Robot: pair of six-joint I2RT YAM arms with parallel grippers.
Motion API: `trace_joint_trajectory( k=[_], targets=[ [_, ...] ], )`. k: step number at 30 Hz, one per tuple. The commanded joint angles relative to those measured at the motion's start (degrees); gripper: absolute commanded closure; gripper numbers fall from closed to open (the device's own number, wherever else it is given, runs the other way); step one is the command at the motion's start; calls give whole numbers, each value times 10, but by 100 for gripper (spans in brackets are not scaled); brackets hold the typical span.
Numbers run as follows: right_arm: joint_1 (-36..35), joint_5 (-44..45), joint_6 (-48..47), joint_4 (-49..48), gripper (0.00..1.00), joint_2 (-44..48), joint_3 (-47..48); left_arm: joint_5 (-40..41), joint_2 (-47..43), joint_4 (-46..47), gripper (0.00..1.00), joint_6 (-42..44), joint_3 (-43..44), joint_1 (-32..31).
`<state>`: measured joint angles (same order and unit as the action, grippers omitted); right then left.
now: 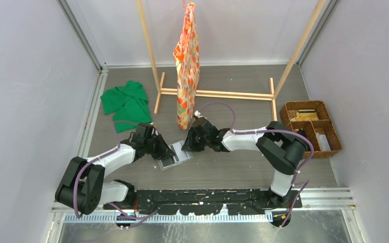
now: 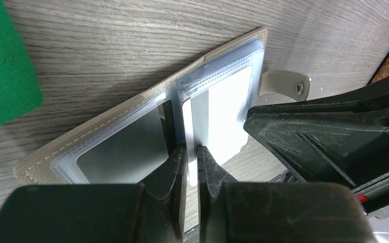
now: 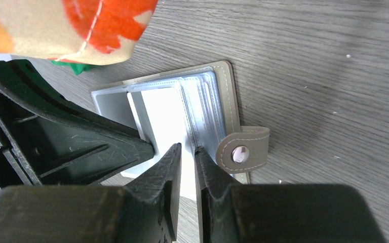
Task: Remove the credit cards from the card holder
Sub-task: Remove the credit card from the card holder.
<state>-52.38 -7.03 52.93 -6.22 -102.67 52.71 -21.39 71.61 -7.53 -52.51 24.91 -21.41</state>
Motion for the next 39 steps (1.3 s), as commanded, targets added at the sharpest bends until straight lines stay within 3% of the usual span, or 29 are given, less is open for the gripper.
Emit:
trace_joint_trajectory(
  k=[1,4,9,12,16,21,31,39],
  targets=[
    [-7,2,-1,13,79,1,-5,0,-15,11,84,2,-6,-2],
    [-7,2,-1,14,79,0,-5,-3,-26,26,77,-2,-17,-1],
    [-6,0,-1,10,79,-2,-8,-12,-45,71,76,-14,-48,3],
    [-6,-1,-1,9,79,-3,-7,-15,-53,99,80,-21,-64,4],
    [-7,-2,-1,9,79,-4,-7,-12,-63,122,92,-30,-81,5],
    [-7,-3,0,9,79,-6,-8,-4,-80,138,97,-36,-94,6],
    [-7,15,-13,30,79,13,-10,12,-116,54,99,-5,-85,34],
    [-6,25,-22,46,79,30,-10,11,-125,41,100,-8,-90,46]
  ],
)
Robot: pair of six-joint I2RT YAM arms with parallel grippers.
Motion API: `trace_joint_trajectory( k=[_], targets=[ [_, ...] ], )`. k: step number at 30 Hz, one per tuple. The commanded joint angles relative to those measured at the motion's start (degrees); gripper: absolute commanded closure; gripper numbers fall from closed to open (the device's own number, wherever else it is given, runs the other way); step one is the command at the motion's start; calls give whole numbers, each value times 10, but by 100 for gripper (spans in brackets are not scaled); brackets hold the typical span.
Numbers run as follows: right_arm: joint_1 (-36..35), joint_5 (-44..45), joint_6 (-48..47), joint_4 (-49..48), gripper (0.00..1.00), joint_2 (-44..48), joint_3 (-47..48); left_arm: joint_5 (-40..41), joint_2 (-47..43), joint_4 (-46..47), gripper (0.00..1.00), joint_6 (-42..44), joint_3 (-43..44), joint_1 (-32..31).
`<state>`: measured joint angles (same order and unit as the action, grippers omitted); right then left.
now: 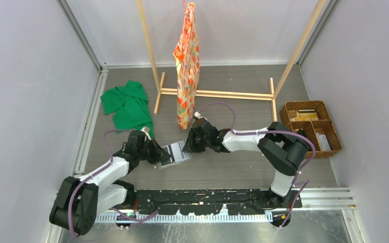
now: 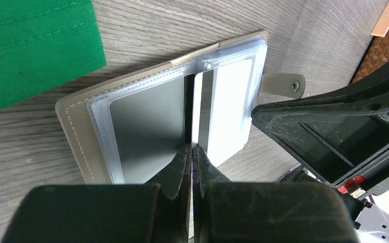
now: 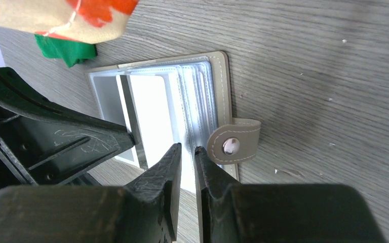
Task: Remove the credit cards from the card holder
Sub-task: Remove the credit card from the card holder.
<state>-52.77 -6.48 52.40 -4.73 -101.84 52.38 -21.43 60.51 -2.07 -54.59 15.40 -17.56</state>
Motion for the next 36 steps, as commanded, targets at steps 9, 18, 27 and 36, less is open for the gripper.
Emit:
trace_joint_trajectory(
  k=[9,18,27,36],
  targets=[
    [-3,30,-27,43,79,44,1,30,-75,-97,99,26,5,27],
    [-3,16,-42,64,77,53,26,34,-147,-164,99,27,15,30],
    [-2,15,-43,69,76,58,32,17,-181,-160,99,19,28,30],
    [-2,-1,-38,57,72,65,42,-18,-153,-125,99,17,41,30]
  ],
)
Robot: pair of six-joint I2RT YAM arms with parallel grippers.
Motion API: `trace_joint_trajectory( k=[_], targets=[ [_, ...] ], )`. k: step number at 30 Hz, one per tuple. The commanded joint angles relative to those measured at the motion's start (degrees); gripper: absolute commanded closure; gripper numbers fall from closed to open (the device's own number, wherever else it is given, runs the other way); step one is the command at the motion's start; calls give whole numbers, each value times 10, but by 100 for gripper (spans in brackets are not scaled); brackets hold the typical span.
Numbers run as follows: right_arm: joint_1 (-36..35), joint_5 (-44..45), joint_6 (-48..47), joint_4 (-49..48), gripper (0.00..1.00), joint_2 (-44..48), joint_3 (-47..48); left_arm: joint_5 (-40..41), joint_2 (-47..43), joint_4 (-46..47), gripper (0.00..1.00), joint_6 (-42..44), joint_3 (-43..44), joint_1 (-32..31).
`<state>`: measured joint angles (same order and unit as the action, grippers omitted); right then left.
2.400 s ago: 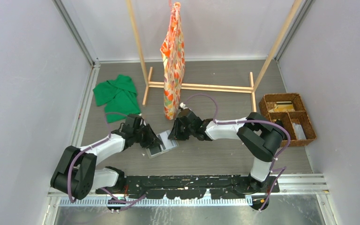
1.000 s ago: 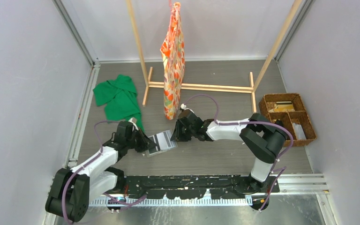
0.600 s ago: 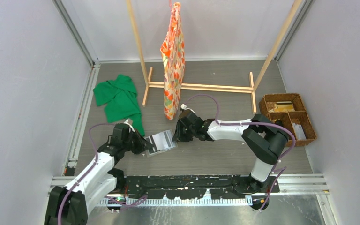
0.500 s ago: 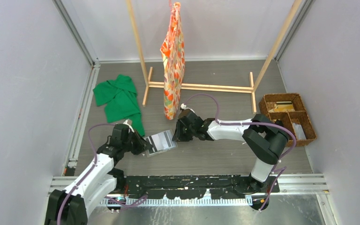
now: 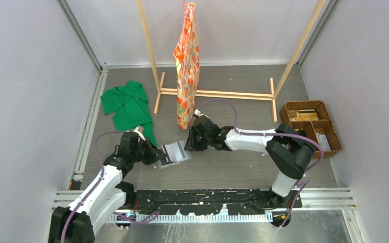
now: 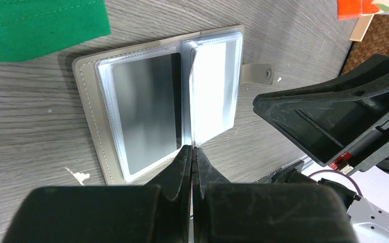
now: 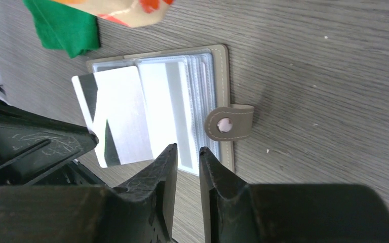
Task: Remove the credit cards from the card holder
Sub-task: Remove the credit card from the card holder.
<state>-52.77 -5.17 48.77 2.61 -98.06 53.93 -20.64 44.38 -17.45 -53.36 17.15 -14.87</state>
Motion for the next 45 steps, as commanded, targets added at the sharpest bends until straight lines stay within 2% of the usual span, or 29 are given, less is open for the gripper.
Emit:
trace_joint_trajectory(
  k=[1,12,19,28,38,42,45],
  targets=[
    [-3,-20,0,-22,72,24,29,-27,10,31,99,5,23,3],
    [-5,-79,25,-69,68,-33,49,-65,52,72,99,4,27,3],
    [-9,-90,27,-71,68,-62,56,-80,70,98,80,-1,26,3],
    [-13,-93,31,-76,68,-77,54,-91,81,136,73,-14,20,3],
    [-12,-91,32,-76,68,-75,52,-90,127,141,77,5,27,3],
    [-13,-88,32,-76,68,-73,51,-80,132,127,83,15,33,3],
    [-12,-84,29,-70,68,-66,50,-77,134,114,94,23,41,3]
  ],
)
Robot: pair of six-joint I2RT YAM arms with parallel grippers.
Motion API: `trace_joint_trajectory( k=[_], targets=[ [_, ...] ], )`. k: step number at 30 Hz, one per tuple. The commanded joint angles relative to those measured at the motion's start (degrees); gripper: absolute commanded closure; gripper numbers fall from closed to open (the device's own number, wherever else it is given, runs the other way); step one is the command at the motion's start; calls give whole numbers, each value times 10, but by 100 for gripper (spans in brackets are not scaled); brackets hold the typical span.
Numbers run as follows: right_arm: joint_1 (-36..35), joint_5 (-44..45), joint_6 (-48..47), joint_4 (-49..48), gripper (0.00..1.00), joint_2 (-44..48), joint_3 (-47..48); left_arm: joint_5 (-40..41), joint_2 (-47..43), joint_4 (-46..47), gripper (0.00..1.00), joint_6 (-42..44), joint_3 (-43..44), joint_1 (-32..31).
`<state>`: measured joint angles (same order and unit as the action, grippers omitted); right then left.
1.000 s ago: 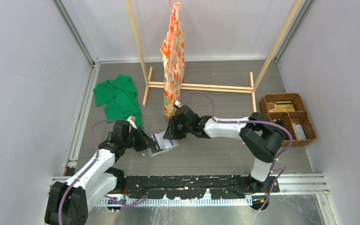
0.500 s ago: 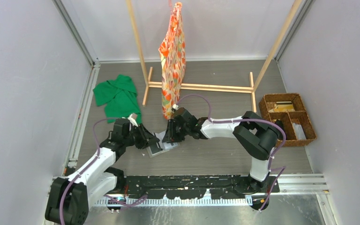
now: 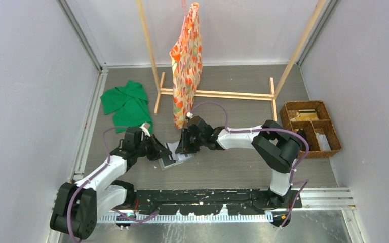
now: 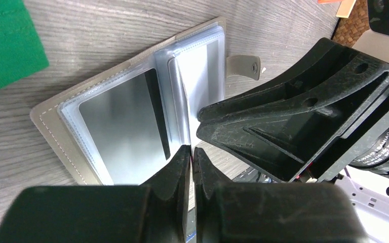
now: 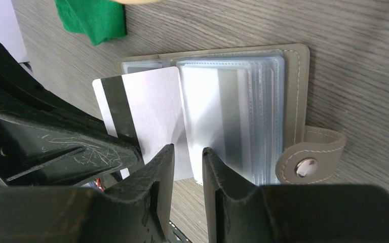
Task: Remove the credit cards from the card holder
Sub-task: Remove the credit card from the card holder.
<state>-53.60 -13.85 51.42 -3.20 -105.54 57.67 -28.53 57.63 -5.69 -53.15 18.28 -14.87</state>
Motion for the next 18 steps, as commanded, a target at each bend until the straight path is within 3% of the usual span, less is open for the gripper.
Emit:
trace_joint_trajectory(
  k=[1,10,18],
  targets=[
    [-4,5,1,-7,68,16,13,6,2,-18,99,27,38,3],
    [6,64,-43,92,65,111,12,123,-4,-323,99,90,229,3],
    [32,79,-47,109,60,186,-12,237,74,-540,99,-20,352,0]
  ],
)
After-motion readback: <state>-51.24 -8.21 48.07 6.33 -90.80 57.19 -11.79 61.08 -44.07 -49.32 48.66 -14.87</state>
